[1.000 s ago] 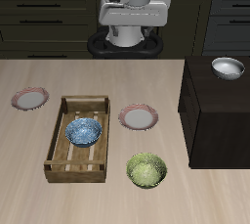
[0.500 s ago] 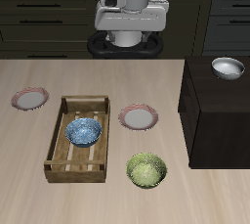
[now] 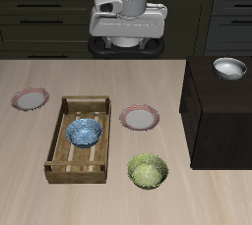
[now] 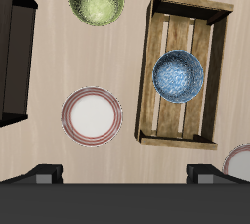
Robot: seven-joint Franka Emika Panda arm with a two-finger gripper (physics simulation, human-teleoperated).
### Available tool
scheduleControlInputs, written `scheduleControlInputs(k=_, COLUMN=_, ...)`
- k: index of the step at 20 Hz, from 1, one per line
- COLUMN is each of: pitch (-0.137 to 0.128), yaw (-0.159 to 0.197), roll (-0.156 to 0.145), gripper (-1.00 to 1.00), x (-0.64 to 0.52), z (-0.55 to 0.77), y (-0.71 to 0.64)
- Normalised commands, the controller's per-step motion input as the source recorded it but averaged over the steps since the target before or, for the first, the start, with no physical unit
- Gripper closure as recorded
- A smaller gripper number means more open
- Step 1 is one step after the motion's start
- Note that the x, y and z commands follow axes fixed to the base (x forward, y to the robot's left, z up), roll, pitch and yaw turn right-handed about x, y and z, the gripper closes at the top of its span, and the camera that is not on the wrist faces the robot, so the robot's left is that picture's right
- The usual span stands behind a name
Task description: Stack the green bowl on the blue bowl
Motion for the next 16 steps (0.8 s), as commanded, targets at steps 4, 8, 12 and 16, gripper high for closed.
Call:
scheduleControlInputs(k=4, pitch=0.004, yaw=-0.002, roll=-0.013, gripper=-1.0, x=0.27, z=-0.03, y=-0.09)
scheduleControlInputs(k=8, pitch=-0.019, yaw=0.025, roll=0.015, gripper=-1.0, x=0.28, z=0.0, y=-0.05)
scheduleControlInputs(k=12, pitch=-0.019, yaw=-0.007, roll=-0.027, gripper=-1.0, x=0.35, z=0.05, y=-0.13)
scheduleControlInputs(k=16, pitch=-0.015, yaw=0.029, roll=0.004, gripper=-1.0, x=0.29, z=0.03, y=-0.02)
